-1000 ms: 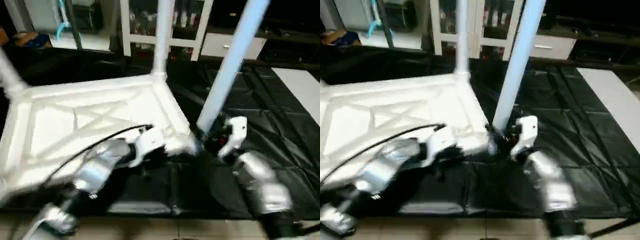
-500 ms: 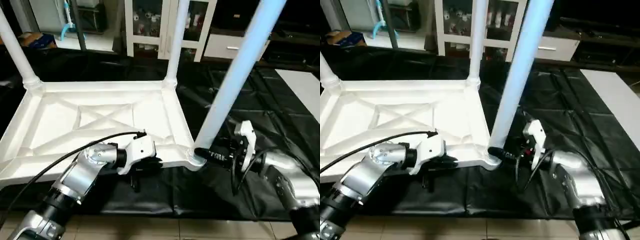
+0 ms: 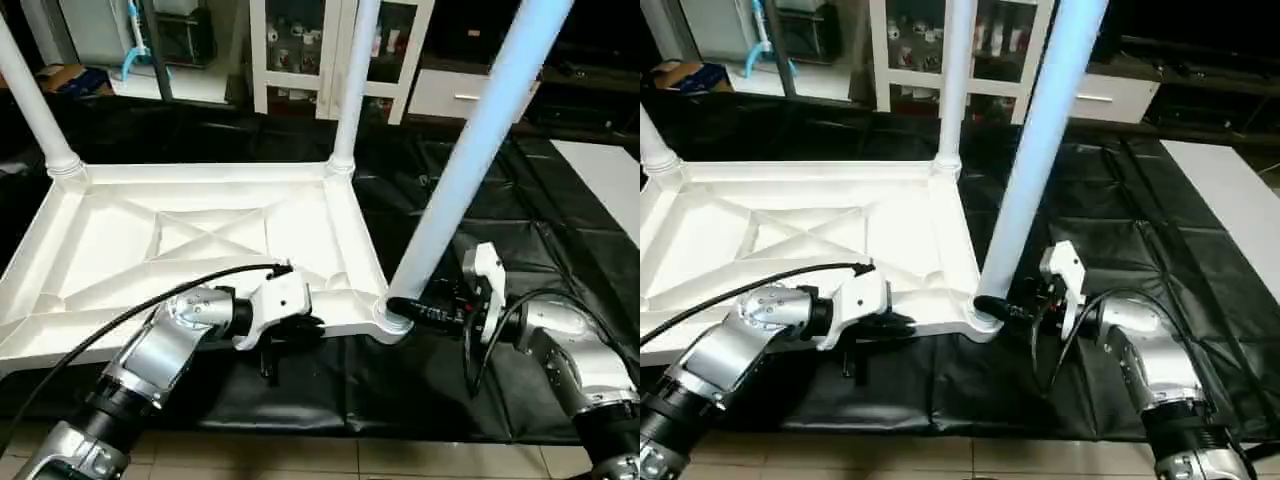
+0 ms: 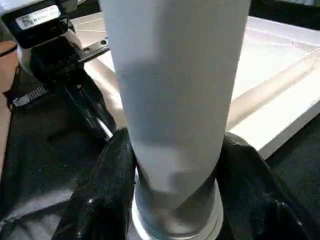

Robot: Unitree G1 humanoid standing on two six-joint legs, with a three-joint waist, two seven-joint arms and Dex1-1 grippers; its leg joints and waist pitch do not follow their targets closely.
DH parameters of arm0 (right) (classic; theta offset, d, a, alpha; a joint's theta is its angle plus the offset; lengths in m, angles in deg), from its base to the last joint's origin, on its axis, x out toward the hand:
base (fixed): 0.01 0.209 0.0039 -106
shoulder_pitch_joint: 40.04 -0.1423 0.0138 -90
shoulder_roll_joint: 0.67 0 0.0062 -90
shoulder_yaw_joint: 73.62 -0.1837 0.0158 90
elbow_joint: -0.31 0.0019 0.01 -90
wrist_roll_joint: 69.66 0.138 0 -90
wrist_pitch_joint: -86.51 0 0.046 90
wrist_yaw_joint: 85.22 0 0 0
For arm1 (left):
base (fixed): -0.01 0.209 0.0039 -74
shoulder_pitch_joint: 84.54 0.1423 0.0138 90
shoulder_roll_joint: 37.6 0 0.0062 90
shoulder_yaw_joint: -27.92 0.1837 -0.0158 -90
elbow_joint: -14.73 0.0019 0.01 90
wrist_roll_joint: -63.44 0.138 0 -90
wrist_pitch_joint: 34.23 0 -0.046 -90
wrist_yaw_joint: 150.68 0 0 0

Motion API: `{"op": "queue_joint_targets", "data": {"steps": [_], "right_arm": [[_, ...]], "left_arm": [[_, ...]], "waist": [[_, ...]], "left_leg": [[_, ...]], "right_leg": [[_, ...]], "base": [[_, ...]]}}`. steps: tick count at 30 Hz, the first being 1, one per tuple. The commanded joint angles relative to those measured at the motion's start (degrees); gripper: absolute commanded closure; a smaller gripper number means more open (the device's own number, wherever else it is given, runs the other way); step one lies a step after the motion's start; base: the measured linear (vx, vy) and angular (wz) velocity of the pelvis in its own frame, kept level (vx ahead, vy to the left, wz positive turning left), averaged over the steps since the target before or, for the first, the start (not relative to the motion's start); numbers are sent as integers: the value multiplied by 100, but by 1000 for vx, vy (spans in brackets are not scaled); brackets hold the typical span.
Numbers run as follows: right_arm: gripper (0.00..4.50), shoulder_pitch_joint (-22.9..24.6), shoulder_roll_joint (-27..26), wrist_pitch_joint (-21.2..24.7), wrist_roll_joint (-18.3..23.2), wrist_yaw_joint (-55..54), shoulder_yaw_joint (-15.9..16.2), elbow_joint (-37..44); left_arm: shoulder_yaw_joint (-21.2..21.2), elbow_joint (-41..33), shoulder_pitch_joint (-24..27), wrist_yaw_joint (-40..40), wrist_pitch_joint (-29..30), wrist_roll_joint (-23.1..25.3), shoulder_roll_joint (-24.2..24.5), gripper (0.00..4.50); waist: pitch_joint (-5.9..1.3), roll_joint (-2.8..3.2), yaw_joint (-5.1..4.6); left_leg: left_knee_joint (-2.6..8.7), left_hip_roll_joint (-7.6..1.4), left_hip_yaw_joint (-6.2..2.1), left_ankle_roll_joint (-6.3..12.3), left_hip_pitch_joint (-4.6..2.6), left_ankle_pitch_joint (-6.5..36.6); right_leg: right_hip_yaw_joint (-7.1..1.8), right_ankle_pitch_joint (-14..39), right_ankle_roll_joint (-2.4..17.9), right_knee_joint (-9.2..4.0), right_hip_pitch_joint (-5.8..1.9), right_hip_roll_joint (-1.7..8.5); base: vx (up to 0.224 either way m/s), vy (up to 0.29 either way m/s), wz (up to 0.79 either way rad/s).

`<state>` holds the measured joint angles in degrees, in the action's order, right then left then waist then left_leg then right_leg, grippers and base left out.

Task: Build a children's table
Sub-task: Rotate leg to tighten

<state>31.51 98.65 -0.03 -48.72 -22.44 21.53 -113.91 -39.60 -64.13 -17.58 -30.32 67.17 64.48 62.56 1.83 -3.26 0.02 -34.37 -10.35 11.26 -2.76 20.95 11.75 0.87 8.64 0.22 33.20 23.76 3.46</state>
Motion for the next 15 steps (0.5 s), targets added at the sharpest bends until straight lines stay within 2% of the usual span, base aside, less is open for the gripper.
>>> {"op": "queue_joint_targets", "data": {"steps": [1,2,3,4,5,6,7,8,9,10,11,13,14,15], "right_arm": [[254,-98,-169,-23,-515,-1598,-352,-621],[255,-99,-358,3,-595,-2338,-534,-725],[257,-63,-528,110,-615,-2889,-674,-727],[258,45,-850,291,-786,-4035,-900,-653],[258,87,-971,341,-832,-4359,-964,-610],[259,132,-1098,395,-880,-4703,-1031,-563],[259,184,-1342,449,-978,-5326,-1148,-506],[259,196,-1594,407,-1056,-5847,-1259,-499],[259,196,-1603,405,-1058,-5864,-1263,-498],[259,175,-1888,303,-1149,-6391,-1336,-520],[259,88,-2161,187,-1235,-6803,-1332,-578],[260,-6,-2337,56,-1279,-7008,-1300,-644],[260,-137,-2419,-88,-1260,-6916,-1213,-735],[260,-137,-2419,-88,-1260,-6916,-1213,-735]], "left_arm": [[174,48,51,159,346,140,-152,450],[144,87,-13,362,545,191,-283,450],[108,152,-82,589,675,249,-420,450],[48,303,-234,1022,901,353,-705,450],[32,379,-294,1195,924,407,-804,450],[14,459,-357,1379,948,463,-910,450],[-27,630,-476,1694,962,547,-1089,450],[-34,782,-585,1900,983,601,-1242,450],[-35,787,-588,1907,984,603,-1247,450],[-52,947,-707,2202,983,679,-1434,450],[-20,1102,-831,2449,962,782,-1599,450],[6,1211,-925,2611,936,848,-1720,450],[29,1277,-991,2674,883,877,-1792,450],[29,1277,-991,2674,883,877,-1792,450]], "waist": [[-250,28,-32],[-251,21,-71],[-245,11,-98],[-236,34,-147],[-255,26,-159],[-255,9,-162],[-257,59,-152],[-245,32,-160],[-248,56,-172],[-250,50,-175],[-238,69,-193],[-253,67,-184],[-249,89,-177],[-247,78,-194]], "left_leg": [[449,-286,-112,155,-50,1365],[469,-267,-150,39,-35,1571],[480,-271,-155,-31,-26,1629],[483,-260,-162,-216,-58,1798],[475,-247,-165,-243,-83,1867],[476,-244,-179,-276,-78,1947],[478,-244,-191,-279,-92,2029],[463,-229,-172,-255,-120,2215],[468,-208,-176,-239,-112,2321],[470,-207,-195,-246,-100,2349],[471,-200,-192,-274,-103,2424],[464,-195,-209,-269,-131,2519],[471,-195,-214,-243,-122,2565],[476,-197,-217,-215,-103,2613]], "right_leg": [[-146,1784,1182,-350,-175,342],[-120,2150,1074,-368,-209,349],[-124,2288,1005,-378,-209,351],[-134,2456,888,-415,-142,330],[-131,2522,858,-424,-128,334],[-128,2621,781,-442,-131,333],[-125,2650,759,-445,-127,338],[-125,2788,670,-495,-70,318],[-125,2901,589,-524,-62,313],[-114,2938,556,-518,-73,318],[-113,3059,480,-554,-30,313],[-98,3102,410,-560,-27,311],[-94,3020,401,-558,-38,305],[-88,2949,411,-557,-44,307]], "base": [[0,0,0],[0,0,0],[0,0,0],[0,0,0],[0,0,0],[0,0,0],[0,0,0],[0,0,0],[0,0,0],[0,0,0],[0,0,0],[0,0,0],[0,0,0],[0,0,0]]}}
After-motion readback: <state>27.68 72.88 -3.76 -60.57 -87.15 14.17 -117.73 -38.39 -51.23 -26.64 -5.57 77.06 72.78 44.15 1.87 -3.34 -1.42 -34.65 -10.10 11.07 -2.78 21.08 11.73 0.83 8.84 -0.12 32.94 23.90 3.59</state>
